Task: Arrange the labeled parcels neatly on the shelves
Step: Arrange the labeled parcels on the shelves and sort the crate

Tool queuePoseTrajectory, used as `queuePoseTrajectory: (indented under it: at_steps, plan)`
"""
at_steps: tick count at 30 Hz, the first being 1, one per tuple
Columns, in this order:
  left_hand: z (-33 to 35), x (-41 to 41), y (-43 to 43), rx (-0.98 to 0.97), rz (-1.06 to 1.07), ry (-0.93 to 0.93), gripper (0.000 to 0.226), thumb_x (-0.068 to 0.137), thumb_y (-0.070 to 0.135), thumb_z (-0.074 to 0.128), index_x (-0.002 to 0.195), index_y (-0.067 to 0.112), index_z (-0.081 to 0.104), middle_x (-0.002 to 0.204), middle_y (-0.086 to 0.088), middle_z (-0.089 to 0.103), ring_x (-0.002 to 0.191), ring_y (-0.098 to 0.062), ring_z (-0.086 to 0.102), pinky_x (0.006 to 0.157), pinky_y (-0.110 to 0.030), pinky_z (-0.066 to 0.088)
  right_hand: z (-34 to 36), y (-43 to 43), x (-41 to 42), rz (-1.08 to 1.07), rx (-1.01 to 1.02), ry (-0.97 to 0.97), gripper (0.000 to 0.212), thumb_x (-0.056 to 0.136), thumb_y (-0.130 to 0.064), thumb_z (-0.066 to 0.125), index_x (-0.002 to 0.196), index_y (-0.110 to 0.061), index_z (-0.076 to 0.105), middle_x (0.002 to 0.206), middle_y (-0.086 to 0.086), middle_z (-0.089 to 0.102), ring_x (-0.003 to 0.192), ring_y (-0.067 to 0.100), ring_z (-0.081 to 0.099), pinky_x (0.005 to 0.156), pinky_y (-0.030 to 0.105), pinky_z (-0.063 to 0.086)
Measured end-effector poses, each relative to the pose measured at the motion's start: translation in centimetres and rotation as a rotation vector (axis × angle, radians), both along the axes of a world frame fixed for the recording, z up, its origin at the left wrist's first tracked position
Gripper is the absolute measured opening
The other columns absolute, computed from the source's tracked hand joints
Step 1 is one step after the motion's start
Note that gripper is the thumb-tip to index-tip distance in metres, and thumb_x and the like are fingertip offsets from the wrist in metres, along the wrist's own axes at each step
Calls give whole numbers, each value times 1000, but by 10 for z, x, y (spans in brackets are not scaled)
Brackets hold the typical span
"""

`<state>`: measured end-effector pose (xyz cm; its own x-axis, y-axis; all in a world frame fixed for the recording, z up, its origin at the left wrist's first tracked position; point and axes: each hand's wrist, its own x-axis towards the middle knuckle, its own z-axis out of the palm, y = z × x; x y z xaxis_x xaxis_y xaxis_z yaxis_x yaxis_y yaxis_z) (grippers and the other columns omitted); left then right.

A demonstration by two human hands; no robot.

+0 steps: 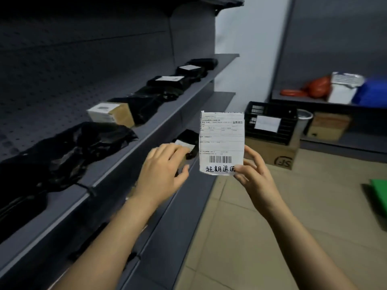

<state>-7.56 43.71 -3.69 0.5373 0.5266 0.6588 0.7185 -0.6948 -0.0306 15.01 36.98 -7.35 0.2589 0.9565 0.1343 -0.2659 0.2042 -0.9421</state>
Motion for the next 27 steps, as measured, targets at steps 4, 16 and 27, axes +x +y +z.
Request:
queuePoseTrajectory:
  at_steps: [4, 16, 27]
  plan:
    - [-12, 51, 54, -54, -128, -24, 34, 82, 30, 54, 112, 16, 62, 104, 2, 60, 98, -18, 54, 82, -31, 41, -5, 22, 32, -155, -18, 4, 69, 55, -32, 74, 122, -34, 60, 114, 2, 71, 112, 15, 65, 90, 29, 51]
    - [-17, 164, 188, 29, -463, -14, 32, 76, 14, 70, 107, 10, 65, 99, -3, 62, 94, -23, 56, 83, -30, 36, -9, 89, 110, -465, -52, -15, 64, 60, -32, 74, 122, -38, 60, 121, 7, 68, 119, 19, 61, 95, 34, 49]
    - [-37, 313, 276, -20, -560, 18, 34, 76, 15, 73, 108, 10, 64, 100, -3, 62, 93, -23, 58, 81, -36, 44, -32, 163, 247, -562, -85, 9, 65, 61, -25, 73, 123, -35, 60, 116, 7, 70, 113, 19, 64, 91, 31, 49]
